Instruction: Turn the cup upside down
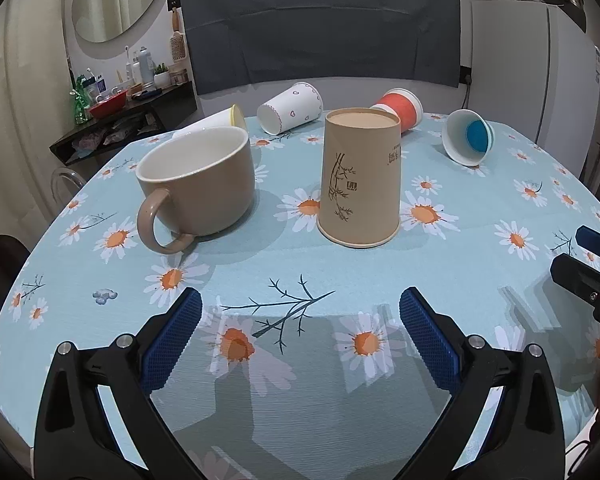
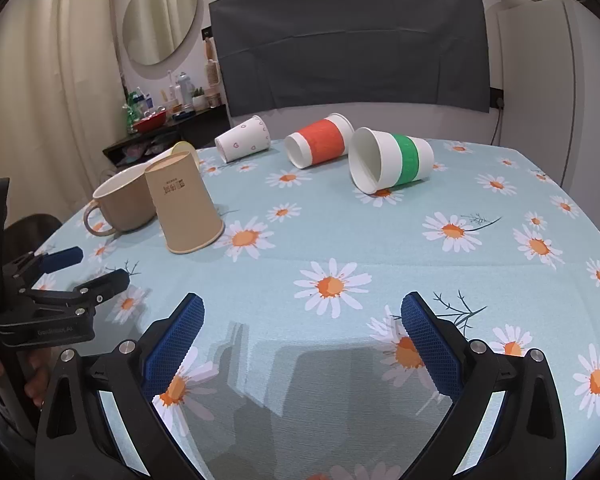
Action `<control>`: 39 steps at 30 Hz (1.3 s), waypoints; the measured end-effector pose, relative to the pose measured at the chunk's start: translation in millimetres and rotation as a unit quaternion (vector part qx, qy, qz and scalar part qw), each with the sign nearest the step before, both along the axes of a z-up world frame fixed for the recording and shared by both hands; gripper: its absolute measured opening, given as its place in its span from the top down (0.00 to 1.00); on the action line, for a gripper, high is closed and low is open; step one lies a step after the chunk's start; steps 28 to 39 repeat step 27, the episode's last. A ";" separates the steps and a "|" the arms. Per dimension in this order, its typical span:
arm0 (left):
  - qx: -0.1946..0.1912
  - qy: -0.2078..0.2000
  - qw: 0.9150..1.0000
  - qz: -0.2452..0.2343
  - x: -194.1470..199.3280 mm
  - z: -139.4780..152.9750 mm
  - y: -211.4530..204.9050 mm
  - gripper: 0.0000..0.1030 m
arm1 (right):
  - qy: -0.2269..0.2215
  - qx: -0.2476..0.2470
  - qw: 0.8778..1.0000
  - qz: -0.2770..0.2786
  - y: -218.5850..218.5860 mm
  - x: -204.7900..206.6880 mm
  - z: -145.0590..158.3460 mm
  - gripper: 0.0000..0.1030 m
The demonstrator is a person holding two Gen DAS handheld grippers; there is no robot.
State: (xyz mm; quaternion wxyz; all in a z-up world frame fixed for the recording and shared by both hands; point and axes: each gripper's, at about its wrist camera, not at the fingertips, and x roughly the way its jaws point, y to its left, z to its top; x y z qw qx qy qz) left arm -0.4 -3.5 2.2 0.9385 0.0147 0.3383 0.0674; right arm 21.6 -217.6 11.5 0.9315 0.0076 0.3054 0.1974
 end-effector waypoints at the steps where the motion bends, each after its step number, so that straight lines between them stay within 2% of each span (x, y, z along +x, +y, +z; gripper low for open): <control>1: 0.000 0.000 1.000 -0.001 -0.2 0.2 -0.1 0.06 | 0.000 0.000 1.000 0.000 0.0 -0.1 0.0 0.08; 24: -0.003 -0.030 1.000 0.002 -7.2 4.0 1.1 0.06 | -0.006 0.002 1.000 -0.002 -0.8 -1.6 1.3 0.08; 39: -0.007 -0.028 1.000 0.002 -6.4 4.0 1.9 0.06 | -0.008 0.004 1.000 0.000 -0.8 -1.8 1.1 0.08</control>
